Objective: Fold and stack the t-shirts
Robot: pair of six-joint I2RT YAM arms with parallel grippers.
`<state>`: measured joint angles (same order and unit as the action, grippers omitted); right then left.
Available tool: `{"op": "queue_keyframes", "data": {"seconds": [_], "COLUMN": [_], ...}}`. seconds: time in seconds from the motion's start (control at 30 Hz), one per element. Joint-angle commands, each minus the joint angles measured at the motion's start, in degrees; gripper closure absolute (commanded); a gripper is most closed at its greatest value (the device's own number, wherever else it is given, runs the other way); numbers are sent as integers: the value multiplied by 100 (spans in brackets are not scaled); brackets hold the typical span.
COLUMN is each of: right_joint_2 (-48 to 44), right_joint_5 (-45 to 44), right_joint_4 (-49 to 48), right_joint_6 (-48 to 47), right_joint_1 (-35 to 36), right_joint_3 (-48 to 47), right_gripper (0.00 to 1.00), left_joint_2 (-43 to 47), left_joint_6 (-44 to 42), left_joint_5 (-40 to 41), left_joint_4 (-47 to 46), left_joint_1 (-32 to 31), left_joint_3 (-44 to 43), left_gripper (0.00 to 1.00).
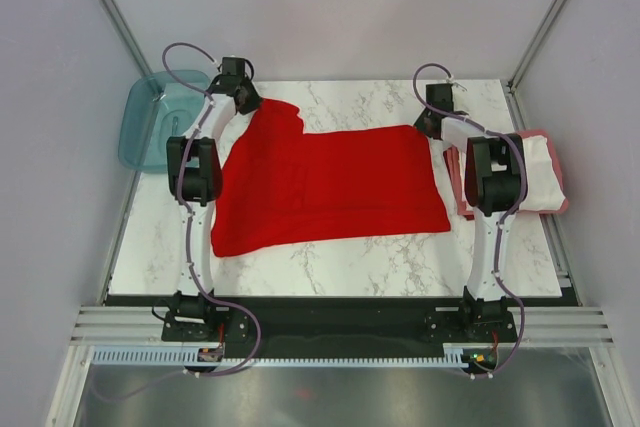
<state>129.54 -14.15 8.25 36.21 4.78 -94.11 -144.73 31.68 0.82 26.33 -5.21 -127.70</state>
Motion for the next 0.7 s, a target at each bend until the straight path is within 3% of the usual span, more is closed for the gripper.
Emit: {"op": "queue_keyframes", "data": {"seconds": [0.0,0.5,0.6,0.67], "right_joint_2": [-455,-912,-983,-965], "right_joint_5": [176,554,431,440], "right_joint_4": [89,-8,19,27], "right_joint_6": [0,238,247,212], "right_joint_1": [-56,-258,-258,-267], "right_joint_3": [138,560,621,604], "right_gripper": [100,100,70,65], "left_joint_2": [709,1306,1342,1333], "left_joint_6": [-303,-452,-452,-461], "left_joint_5": [-214,-407,-416,-425], "left_joint_4": [-304,-383,-391,-391], "left_joint_1": [20,20,20,20], "left_joint_3": [52,527,597,597], "left_gripper": [98,98,98,98]}}
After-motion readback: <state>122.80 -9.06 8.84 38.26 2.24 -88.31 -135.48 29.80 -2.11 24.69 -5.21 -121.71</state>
